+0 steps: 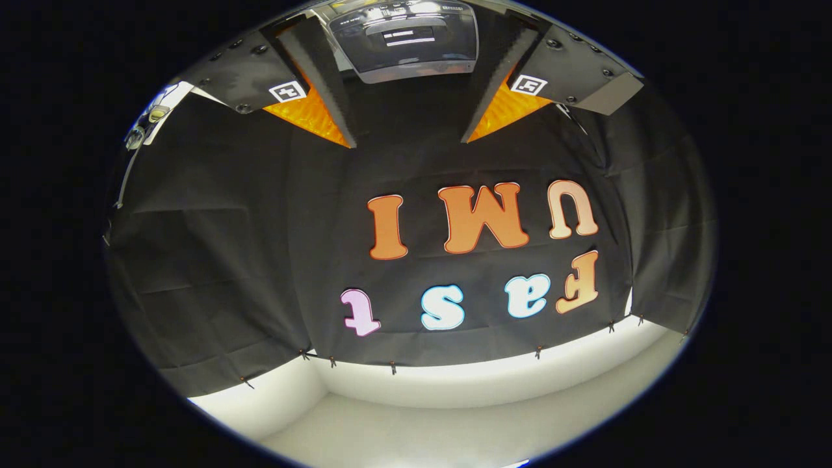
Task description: Put the clothes into the washing machine and then close the washing machine lid.
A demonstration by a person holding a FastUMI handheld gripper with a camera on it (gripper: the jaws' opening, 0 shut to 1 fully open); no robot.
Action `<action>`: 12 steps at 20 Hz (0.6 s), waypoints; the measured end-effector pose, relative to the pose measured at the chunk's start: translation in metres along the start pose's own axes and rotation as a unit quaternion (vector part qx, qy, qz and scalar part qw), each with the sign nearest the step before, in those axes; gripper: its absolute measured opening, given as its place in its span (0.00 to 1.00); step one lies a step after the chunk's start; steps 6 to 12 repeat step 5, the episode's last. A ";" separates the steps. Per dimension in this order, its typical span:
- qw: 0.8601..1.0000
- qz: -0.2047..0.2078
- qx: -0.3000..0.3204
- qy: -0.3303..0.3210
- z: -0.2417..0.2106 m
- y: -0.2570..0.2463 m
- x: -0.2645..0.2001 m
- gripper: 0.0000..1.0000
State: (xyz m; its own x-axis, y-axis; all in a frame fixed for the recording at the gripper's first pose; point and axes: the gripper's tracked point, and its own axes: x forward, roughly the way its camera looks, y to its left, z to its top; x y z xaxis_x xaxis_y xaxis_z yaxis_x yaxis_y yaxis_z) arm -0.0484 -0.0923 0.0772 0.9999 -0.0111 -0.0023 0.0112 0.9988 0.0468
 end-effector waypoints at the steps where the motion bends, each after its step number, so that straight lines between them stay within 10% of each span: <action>1: 1.000 0.000 0.000 0.001 -0.001 0.000 0.001 0.98; 12: 1.000 -0.004 0.002 0.002 -0.003 -0.005 0.000 0.98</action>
